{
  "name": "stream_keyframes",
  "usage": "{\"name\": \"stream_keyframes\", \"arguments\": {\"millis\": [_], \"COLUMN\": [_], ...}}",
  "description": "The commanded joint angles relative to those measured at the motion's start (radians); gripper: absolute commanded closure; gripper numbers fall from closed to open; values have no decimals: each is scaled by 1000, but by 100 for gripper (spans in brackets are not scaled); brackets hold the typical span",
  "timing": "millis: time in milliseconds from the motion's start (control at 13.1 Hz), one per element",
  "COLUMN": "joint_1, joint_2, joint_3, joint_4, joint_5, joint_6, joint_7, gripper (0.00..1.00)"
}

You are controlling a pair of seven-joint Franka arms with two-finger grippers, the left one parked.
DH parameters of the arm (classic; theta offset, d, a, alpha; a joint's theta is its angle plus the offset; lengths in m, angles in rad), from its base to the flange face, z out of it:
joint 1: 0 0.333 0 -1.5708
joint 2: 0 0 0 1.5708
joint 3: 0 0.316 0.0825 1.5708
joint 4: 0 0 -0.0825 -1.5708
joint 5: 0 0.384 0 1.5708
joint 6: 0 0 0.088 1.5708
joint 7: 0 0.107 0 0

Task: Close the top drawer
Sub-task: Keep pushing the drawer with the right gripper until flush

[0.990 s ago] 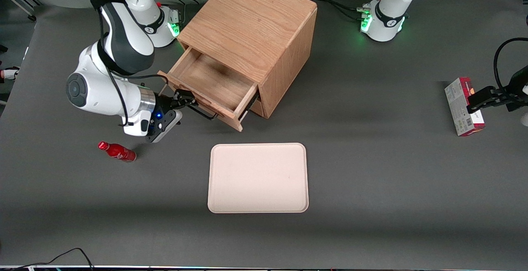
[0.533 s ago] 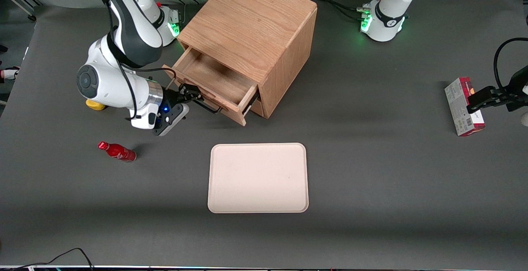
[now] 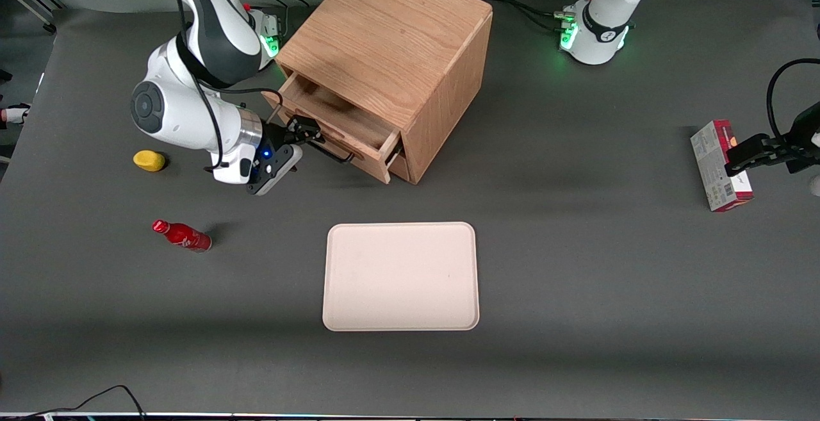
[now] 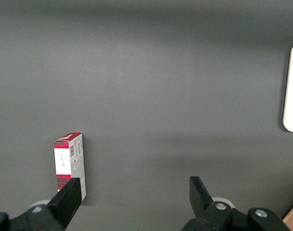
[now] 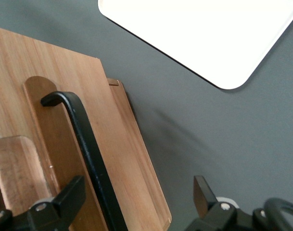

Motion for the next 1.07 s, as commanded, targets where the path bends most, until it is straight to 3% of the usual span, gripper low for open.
{"name": "stream_keyframes", "arguments": {"millis": [0, 762, 990], "joint_1": [-2, -4, -4], "joint_2": [-62, -111, -145], "joint_3": [28, 102, 110], "joint_4": [-80, -140, -171], "joint_5": [47, 65, 98], "joint_6": [48, 91, 91], "joint_7": [15, 94, 95], "gripper": [0, 0, 0]}}
